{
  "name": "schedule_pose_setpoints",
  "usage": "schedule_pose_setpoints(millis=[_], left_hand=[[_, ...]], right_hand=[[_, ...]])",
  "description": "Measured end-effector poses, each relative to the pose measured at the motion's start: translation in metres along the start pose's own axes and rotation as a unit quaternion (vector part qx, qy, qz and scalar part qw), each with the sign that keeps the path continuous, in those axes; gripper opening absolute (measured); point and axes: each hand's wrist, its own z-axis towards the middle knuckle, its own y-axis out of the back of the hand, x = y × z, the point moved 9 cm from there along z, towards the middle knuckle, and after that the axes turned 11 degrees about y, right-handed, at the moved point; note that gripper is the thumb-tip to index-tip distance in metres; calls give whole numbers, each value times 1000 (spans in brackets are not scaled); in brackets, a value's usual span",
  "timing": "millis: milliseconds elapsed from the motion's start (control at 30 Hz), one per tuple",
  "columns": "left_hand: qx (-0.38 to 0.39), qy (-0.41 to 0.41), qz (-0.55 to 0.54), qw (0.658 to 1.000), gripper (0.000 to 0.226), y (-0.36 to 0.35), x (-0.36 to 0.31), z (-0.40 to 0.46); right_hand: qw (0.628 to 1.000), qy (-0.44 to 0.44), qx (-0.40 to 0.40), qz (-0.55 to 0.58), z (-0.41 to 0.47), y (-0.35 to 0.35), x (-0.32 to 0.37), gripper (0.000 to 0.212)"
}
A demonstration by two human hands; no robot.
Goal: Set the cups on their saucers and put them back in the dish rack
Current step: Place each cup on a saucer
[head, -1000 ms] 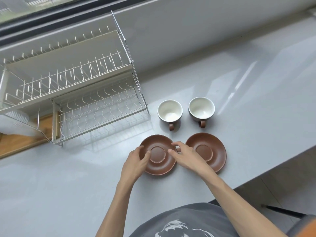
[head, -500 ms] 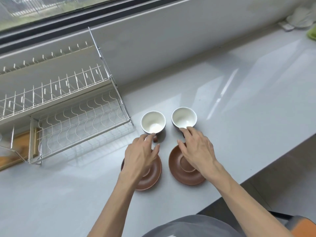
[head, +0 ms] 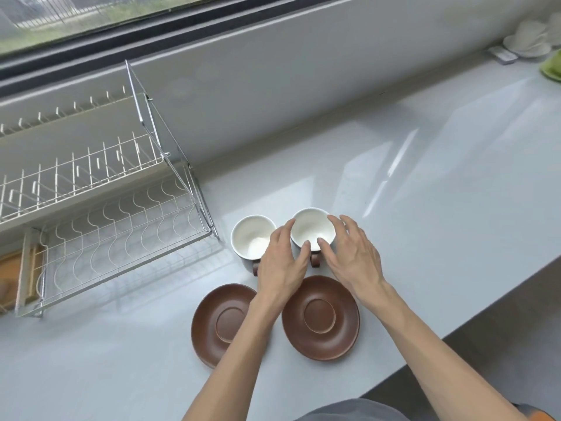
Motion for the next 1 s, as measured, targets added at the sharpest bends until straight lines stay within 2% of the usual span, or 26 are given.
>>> schedule_pose_setpoints(millis=[167,300,400,500,600,633,700,800,1000], left_hand=[[58,92,-88,990,64,-15,12,15],[111,184,-207,954,70,-30,27,22],[133,217,-221,942,69,-38,28,25],[147,234,-234,932,58,-43,28,28],[142,253,-267,919,20,-45,31,30],[140,257,-283,914,20,-44,32,32],[136,260,-304,906,26,-43,33,34],[141,267,-318,899,51,-41,31,31],[134,245,-336,900,54,-31,22,23]], right_hand=[[992,-57,21,113,18,-13,-12,58],[980,-102,51,166,28,-26,-21,65],[965,-140,82,204,29,-36,-29,67],[945,-169,76,268,28,-40,-34,64],[925,-191,58,324,27,-41,-37,54],[919,-196,55,336,27,-41,-38,52],[912,-205,49,351,26,-41,-40,50],[911,-204,34,356,24,-39,-42,46],[909,-189,-1,372,17,-23,-42,44]])
